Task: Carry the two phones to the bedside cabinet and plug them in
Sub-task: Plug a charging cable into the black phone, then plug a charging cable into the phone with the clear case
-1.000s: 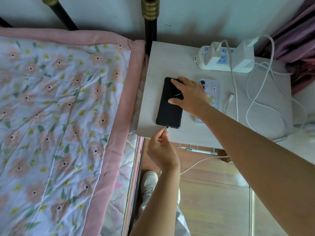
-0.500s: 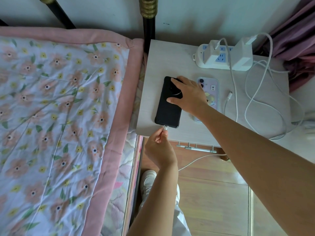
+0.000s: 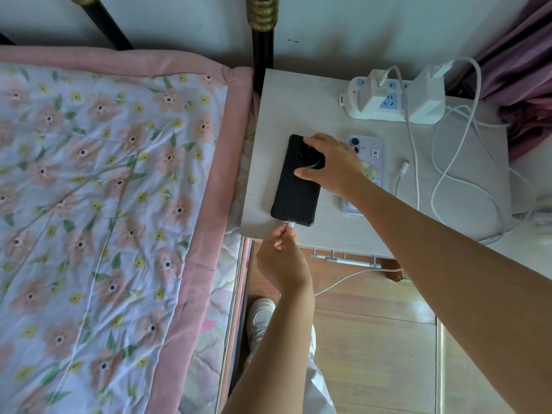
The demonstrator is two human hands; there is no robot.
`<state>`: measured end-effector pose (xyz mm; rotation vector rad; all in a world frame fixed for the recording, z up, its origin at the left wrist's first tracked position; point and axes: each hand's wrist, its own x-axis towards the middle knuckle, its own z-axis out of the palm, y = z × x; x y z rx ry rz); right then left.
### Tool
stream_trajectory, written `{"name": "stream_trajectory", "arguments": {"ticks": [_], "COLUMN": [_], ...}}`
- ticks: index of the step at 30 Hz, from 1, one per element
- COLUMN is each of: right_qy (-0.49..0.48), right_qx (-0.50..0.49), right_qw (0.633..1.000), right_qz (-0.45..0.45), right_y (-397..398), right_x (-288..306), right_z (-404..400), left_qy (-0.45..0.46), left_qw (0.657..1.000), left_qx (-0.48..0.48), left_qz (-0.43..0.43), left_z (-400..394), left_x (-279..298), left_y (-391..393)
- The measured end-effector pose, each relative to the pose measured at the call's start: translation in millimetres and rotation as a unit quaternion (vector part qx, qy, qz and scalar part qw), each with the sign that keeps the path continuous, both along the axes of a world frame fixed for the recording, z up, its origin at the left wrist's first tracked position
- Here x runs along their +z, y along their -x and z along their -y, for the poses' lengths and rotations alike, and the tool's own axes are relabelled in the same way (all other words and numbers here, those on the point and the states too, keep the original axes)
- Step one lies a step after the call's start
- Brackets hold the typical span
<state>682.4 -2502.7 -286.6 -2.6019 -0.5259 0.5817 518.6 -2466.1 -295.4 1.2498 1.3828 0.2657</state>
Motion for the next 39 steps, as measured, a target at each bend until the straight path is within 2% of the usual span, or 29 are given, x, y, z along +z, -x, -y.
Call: {"name": "stream_trajectory", "arguments": {"ticks": [4,9,13,17,21,24,28,30,33,36,39], "right_qy": [0.012,0.008,-0.003,0.011,-0.056,-0.121,-0.036,0.024,0.091,0.096,0.061], "right_qx": [0.009,-0.002,-0.02,-0.027,-0.054,-0.155,-0.316,-0.344,-0.368,-0.397,-0.42], "right_qw": [1.0,1.0,1.0,0.999,0.996,0.98,0.941,0.933,0.925,0.913,0.904], "right_qz": [0.016,0.009,-0.022,-0.026,-0.033,0.035,0.118,0.105,0.029,-0.017,-0.042], "right_y": [0.8,3.8,3.9,-0.1,-0.6,0.9,-5.5,-10.7,-17.6,-19.7,-18.0], "right_x": [-2.1,-2.1,2.6,5.6,6.8,13.2,13.6,12.2,8.3,1.0,-0.6], "right_z": [1.4,5.1,9.4,18.3,31.0,50.1,88.5,102.9,113.5,116.0,116.3], "left_qy": [-0.033,-0.16,-0.296,-0.379,-0.391,-0.397,-0.424,-0.418,-0.382,-0.345,-0.318], "left_qw": [0.999,0.982,0.935,0.879,0.867,0.862,0.843,0.83,0.797,0.753,0.716], "left_qx": [-0.013,-0.088,-0.195,-0.289,-0.307,-0.313,-0.332,-0.368,-0.46,-0.552,-0.613], "left_qz": [0.024,0.047,0.011,-0.024,-0.029,-0.024,-0.009,0.037,0.079,0.099,0.102], "left_z": [-0.2,-6.4,-16.3,-24.4,-28.1,-29.0,-33.2,-35.1,-35.4,-32.5,-26.0], "left_x": [-0.7,-5.3,-5.6,-12.9,-18.0,-18.2,-17.1,-13.9,-6.6,-1.8,-1.2], "left_y": [4.5,9.1,3.9,-1.7,-4.4,-3.8,-15.1,-32.3,-70.3,-110.5,-140.2]}}
